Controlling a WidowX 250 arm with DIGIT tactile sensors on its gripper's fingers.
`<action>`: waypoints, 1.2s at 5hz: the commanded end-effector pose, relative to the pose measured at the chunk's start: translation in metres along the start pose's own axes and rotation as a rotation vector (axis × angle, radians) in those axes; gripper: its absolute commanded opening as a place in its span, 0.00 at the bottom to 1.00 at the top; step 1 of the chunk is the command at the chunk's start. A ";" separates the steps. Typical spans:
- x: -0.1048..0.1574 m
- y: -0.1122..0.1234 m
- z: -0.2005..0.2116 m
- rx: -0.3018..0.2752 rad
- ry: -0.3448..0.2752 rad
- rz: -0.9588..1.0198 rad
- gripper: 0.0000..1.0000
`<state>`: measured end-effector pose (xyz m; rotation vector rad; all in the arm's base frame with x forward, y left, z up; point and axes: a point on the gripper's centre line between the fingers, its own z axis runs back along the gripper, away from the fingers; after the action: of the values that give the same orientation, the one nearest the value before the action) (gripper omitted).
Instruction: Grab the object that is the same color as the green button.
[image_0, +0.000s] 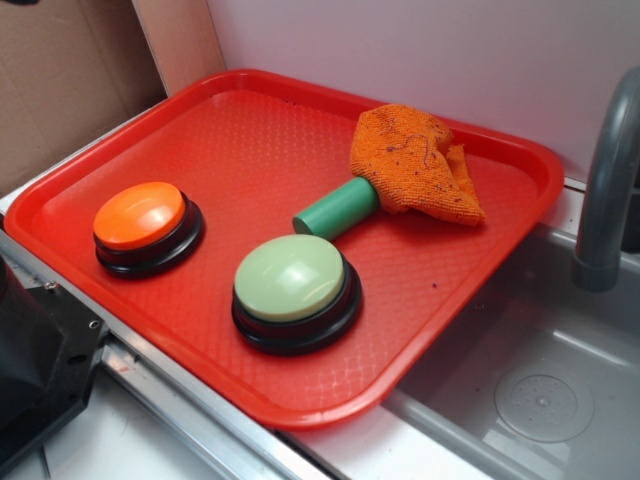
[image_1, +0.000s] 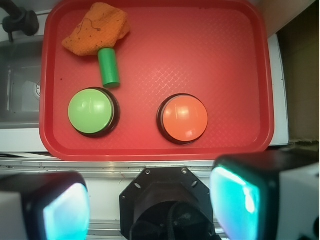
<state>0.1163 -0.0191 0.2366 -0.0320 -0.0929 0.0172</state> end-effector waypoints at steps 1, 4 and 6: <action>0.000 0.000 0.000 0.000 0.000 0.000 1.00; 0.033 -0.007 -0.017 -0.031 -0.069 0.017 1.00; 0.071 -0.018 -0.052 -0.039 -0.052 0.141 1.00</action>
<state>0.1910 -0.0400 0.1854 -0.0714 -0.1104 0.1456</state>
